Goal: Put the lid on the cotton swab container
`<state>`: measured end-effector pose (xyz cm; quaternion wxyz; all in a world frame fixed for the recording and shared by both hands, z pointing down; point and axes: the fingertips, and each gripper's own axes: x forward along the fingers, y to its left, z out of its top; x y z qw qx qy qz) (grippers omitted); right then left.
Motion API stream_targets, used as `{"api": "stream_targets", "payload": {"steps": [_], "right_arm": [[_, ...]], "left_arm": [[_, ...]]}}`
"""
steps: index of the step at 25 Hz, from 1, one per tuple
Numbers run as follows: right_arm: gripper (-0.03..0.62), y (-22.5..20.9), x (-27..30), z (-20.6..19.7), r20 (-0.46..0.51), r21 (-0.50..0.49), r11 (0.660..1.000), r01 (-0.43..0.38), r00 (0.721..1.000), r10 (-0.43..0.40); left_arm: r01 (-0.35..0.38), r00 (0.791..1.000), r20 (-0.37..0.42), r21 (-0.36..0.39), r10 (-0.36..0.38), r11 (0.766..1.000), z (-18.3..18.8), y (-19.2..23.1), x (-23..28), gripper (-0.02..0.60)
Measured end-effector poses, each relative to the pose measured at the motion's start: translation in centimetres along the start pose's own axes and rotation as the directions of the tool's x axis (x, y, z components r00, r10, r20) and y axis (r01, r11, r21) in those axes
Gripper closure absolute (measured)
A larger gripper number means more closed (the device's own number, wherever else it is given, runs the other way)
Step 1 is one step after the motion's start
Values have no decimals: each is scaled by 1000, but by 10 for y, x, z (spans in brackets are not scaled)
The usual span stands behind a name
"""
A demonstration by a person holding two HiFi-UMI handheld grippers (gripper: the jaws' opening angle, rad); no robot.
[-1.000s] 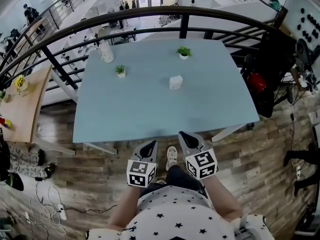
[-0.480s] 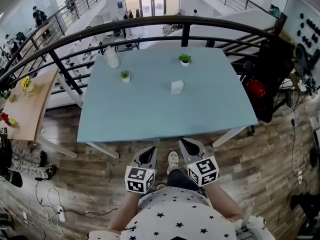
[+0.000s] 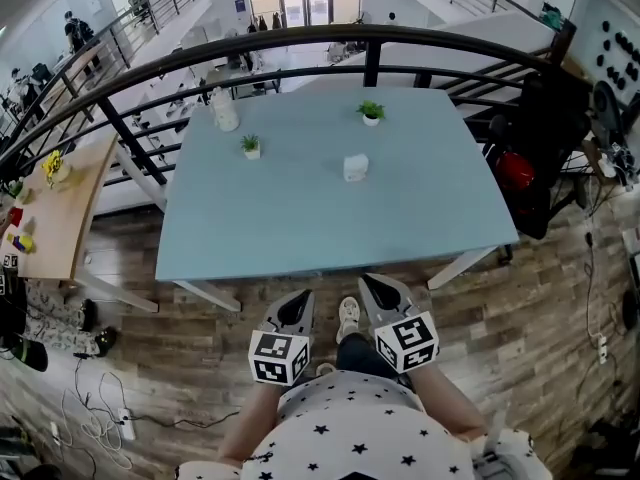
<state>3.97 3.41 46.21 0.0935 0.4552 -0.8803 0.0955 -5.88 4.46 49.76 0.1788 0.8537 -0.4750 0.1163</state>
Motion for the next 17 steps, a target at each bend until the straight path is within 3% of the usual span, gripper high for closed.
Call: {"api": "stream_targets", "payload": {"steps": [17], "right_arm": [[588,-3,2,5,16,10,1000,-22,1000,22]], "left_arm": [[17,1000,3,2,-17,1000,3,-3,4,578]]}}
